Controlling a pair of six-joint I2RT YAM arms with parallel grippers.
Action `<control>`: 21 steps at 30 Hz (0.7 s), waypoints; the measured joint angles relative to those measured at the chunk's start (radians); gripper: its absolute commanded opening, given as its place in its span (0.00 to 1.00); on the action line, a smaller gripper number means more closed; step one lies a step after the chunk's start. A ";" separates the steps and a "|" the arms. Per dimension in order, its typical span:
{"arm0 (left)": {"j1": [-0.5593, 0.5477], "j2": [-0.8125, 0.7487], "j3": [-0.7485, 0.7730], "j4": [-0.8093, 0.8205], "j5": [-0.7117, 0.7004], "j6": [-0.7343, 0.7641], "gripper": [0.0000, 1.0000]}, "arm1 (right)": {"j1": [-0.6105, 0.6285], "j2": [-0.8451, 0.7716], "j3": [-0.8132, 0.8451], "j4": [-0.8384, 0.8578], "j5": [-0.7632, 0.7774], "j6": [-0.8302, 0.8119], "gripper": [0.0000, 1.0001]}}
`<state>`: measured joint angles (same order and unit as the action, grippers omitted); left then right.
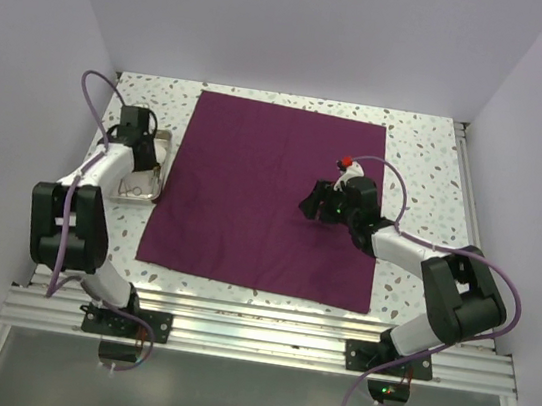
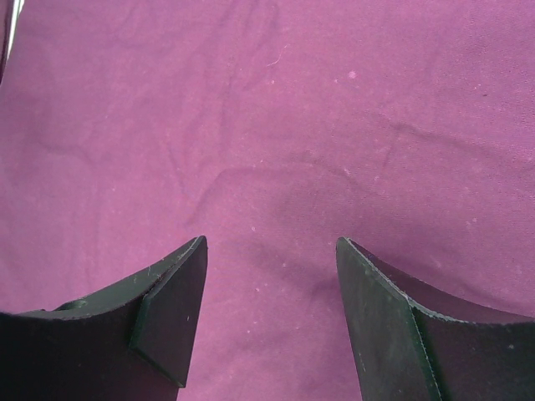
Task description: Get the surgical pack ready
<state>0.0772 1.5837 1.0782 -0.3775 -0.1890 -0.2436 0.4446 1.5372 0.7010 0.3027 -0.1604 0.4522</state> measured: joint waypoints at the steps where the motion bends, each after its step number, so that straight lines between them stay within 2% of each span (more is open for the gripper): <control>1: 0.002 0.021 0.000 -0.002 0.003 0.003 0.00 | 0.000 0.000 0.000 0.000 0.000 0.000 0.67; 4: 0.005 0.073 -0.003 -0.005 0.003 0.012 0.00 | 0.000 0.001 0.000 0.000 0.000 0.000 0.67; 5: 0.007 0.084 -0.004 -0.006 -0.004 0.013 0.05 | 0.000 0.002 0.000 0.000 0.000 0.000 0.67; 6: 0.009 0.091 -0.006 -0.007 -0.014 0.013 0.23 | 0.000 0.003 0.000 0.000 0.000 0.000 0.67; 8: 0.012 0.096 -0.006 -0.011 -0.051 0.016 0.42 | 0.000 0.010 0.002 0.001 0.000 0.000 0.67; 9: 0.014 0.096 -0.006 -0.012 -0.071 0.010 0.59 | 0.000 0.014 0.004 0.000 0.000 0.000 0.67; 11: 0.016 0.095 -0.007 -0.011 -0.104 0.002 0.70 | 0.000 0.016 0.004 -0.003 0.000 0.000 0.67; 15: 0.018 0.053 -0.032 -0.010 -0.148 -0.008 0.74 | 0.000 0.016 0.005 -0.003 0.001 -0.001 0.67; 21: -0.018 -0.079 -0.056 0.011 -0.146 -0.006 0.72 | 0.000 0.016 0.007 -0.004 0.001 -0.001 0.67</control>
<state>0.0597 1.5047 1.0225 -0.3668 -0.3355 -0.2493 0.4446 1.5532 0.7082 0.2985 -0.1596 0.4511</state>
